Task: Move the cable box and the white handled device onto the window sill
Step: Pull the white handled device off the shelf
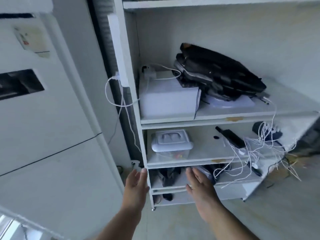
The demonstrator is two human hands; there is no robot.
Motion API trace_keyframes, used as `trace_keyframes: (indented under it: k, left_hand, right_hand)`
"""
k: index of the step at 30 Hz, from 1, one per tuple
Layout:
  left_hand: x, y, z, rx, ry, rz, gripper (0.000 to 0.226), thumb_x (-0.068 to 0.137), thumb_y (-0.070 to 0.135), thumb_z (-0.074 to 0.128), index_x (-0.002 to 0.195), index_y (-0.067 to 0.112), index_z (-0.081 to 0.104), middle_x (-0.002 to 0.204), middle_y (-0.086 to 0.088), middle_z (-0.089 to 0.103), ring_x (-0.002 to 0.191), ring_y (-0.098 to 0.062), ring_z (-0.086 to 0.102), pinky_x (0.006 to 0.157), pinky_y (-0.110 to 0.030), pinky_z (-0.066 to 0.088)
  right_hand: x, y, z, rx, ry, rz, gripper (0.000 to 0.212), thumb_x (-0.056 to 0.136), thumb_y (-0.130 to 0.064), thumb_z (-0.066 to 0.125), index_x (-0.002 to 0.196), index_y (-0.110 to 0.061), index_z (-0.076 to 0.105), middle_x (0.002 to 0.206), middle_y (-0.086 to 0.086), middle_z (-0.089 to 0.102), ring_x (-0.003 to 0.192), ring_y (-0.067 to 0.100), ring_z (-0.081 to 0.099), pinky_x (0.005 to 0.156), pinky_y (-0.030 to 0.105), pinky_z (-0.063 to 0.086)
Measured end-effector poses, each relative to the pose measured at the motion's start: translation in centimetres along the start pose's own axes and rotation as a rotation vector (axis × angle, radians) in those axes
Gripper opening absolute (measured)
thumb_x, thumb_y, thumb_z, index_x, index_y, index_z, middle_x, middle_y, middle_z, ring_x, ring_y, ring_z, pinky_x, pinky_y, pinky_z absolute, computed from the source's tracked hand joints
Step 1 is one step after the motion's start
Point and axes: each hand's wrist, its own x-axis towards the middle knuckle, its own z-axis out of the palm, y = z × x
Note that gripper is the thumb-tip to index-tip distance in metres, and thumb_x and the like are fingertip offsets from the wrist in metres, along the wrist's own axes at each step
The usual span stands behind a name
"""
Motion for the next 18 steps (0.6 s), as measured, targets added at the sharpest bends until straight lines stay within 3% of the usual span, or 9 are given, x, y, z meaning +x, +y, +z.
trace_keyframes:
  k: [5,8,12,18]
  left_hand:
    - [1.5,-0.3,4.3,0.036,0.02,-0.036,0.073,0.097,0.046,0.063,0.158,0.013,0.04,0.153,-0.008,0.055,0.119,-0.018,0.062,0.102,-0.041,0.053]
    - [3.6,-0.4,5.7,0.057,0.037,-0.039,0.072,0.097,0.047,0.064,0.156,0.013,0.042,0.152,-0.007,0.055,0.116,-0.013,0.064,0.098,-0.039,0.054]
    - [7.1,-0.5,7.4,0.054,0.059,-0.089,0.076,0.095,0.048,0.067,0.157,0.013,0.04,0.157,-0.009,0.051,0.131,-0.026,0.058,0.11,-0.048,0.052]
    - [13.0,-1.7,9.8,0.088,0.049,-0.117,0.087,0.089,0.057,0.069,0.159,0.016,0.038,0.16,-0.007,0.048,0.114,-0.024,0.066,0.114,-0.05,0.048]
  right_hand:
    - [3.9,-1.1,-3.5,0.016,0.033,0.02,0.091,0.083,-0.053,0.068,0.16,-0.012,0.04,0.165,0.003,0.045,0.146,0.018,0.048,0.12,0.042,0.041]
    - [6.3,-1.2,-4.0,-0.001,0.039,0.043,0.079,0.094,-0.044,0.066,0.161,-0.013,0.037,0.165,0.004,0.045,0.147,0.02,0.048,0.122,0.044,0.04]
    - [9.5,-1.4,-4.1,-0.034,0.077,0.075,0.078,0.095,-0.043,0.067,0.161,-0.013,0.037,0.165,0.005,0.045,0.146,0.022,0.048,0.123,0.047,0.038]
    - [14.5,-0.4,-4.6,-0.089,0.163,0.065,0.081,0.09,-0.046,0.072,0.158,-0.014,0.042,0.161,0.006,0.05,0.142,0.022,0.053,0.12,0.047,0.043]
